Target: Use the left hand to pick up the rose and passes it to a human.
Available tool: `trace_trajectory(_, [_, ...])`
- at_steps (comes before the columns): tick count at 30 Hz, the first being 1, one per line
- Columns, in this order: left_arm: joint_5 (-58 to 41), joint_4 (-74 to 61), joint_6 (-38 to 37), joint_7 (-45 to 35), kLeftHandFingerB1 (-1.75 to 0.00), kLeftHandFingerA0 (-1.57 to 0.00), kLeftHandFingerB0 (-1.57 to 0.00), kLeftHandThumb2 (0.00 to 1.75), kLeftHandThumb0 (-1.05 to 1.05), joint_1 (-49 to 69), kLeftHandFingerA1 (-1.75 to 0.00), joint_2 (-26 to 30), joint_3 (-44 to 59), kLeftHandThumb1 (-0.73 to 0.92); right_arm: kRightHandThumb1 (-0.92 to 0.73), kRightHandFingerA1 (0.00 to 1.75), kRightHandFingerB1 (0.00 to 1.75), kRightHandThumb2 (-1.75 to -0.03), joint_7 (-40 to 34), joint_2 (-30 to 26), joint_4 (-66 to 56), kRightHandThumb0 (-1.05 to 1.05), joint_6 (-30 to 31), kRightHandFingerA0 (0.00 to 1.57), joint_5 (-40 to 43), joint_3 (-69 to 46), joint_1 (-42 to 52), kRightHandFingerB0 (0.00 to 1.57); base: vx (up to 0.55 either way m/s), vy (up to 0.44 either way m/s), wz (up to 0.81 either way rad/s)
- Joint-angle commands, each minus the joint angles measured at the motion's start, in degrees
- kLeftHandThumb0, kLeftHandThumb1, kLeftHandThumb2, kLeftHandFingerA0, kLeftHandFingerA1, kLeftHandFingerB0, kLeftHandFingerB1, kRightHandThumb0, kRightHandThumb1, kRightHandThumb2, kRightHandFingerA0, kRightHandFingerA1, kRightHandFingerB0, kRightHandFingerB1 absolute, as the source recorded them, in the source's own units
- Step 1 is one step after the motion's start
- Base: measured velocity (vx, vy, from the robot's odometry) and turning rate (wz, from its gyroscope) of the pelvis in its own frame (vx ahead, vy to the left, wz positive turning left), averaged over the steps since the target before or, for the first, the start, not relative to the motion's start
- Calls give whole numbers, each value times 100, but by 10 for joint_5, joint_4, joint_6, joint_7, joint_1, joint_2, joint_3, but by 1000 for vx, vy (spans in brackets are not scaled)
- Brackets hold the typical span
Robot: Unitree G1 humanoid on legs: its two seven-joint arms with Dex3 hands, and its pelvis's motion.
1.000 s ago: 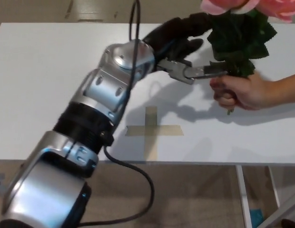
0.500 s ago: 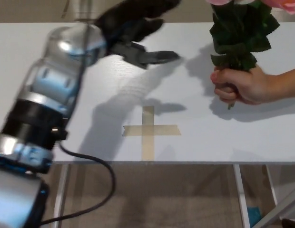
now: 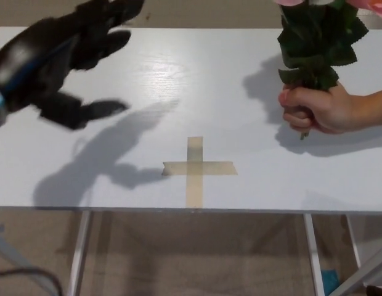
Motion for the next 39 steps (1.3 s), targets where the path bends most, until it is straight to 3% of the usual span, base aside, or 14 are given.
trace_trajectory(1, [-144, -143, 32, -58, -50, 0, -2, 80, -31, 169, -46, 12, 129, 17, -79, 40, 35, -65, 2, -1, 8, -59, 12, 61, 6, -2, 13, 50, 0, 0, 0])
trace_trajectory(2, [-155, -157, 28, -63, -31, -21, -7, 68, -60, 194, -39, 10, 151, 38, -79, 40, 36, -65, 1, -1, 8, -59, 12, 60, 6, -2, 13, 50, 0, 0, 0])
trace_trajectory(3, [-162, -164, 18, -69, -34, -25, -7, 66, -57, 213, -39, 8, 168, 39, -66, 56, 51, -99, 1, 1, 8, -61, 12, 54, 7, -2, 14, 43, 0, 0, 0])
trace_trajectory(4, [-174, -173, 12, -75, -34, -32, -12, 64, -54, 234, -40, 4, 185, 40, -79, 41, 35, -65, 1, 1, 8, -59, 12, 61, 6, -2, 14, 50, 0, 0, 0])
trace_trajectory(7, [-217, -194, 8, -100, -35, -40, -19, 64, -48, 291, -43, -3, 238, 41, -79, 42, 35, -65, -1, 1, 7, -59, 11, 61, 6, -2, 14, 49, 0, 0, 0])
trace_trajectory(8, [-231, -199, 9, -108, -30, -47, -26, 54, -39, 307, -38, -4, 251, 46, -79, 42, 35, -66, -2, 1, 7, -60, 10, 61, 6, -2, 14, 49, 0, 0, 0])
trace_trajectory(11, [-270, -219, 9, -142, -33, -50, -36, 54, -39, 394, -37, -20, 300, 46, -79, 43, 35, -65, -4, 2, 7, -59, 9, 62, 5, -2, 17, 49, 0, 0, 0])
trace_trajectory(18, [-284, -197, -19, -179, -34, -51, -39, 54, -38, 477, -38, -49, 322, 45, -79, 43, 35, -65, -3, 0, 9, -59, 8, 62, 3, 0, 20, 49, 0, 0, 0])
trace_trajectory(27, [-183, -25, -159, -173, -34, -54, -41, 53, -41, 545, -38, -119, 282, 43, -79, 41, 35, -65, -3, -1, 11, -59, 9, 61, -2, 6, 34, 48, 0, 0, 0])
trace_trajectory(29, [-34, 93, -195, -66, -41, -43, -35, 67, -52, 538, -44, -134, 206, 39, -79, 42, 35, -65, -1, 1, 11, -59, 8, 61, 0, 5, 41, 49, 0, 0, 0])
trace_trajectory(32, [-16, 123, -204, -39, -41, -43, -35, 67, -52, 531, -44, -127, 189, 39, -79, 42, 35, -65, 0, 1, 10, -59, 7, 61, 1, 5, 42, 49, 0, 0, 0])
trace_trajectory(34, [88, 353, -211, 118, -33, -43, -39, 54, -45, 426, -35, -124, 122, 46, -79, 42, 35, -65, 3, 5, 10, -58, 2, 61, 2, 4, 48, 49, 0, 0, 0])
trace_trajectory(37, [86, 372, -225, 124, -33, -43, -39, 54, -45, 420, -35, -119, 114, 46, -79, 42, 35, -65, 3, 5, 10, -58, 2, 61, 2, 4, 48, 49, 0, 0, 0])
trace_trajectory(39, [141, 554, -211, 250, -42, -51, -37, 66, -44, 320, -47, -114, 58, 39, -79, 42, 35, -65, 2, -2, 11, -59, 3, 61, 7, -3, 49, 49, 0, 0, 0])
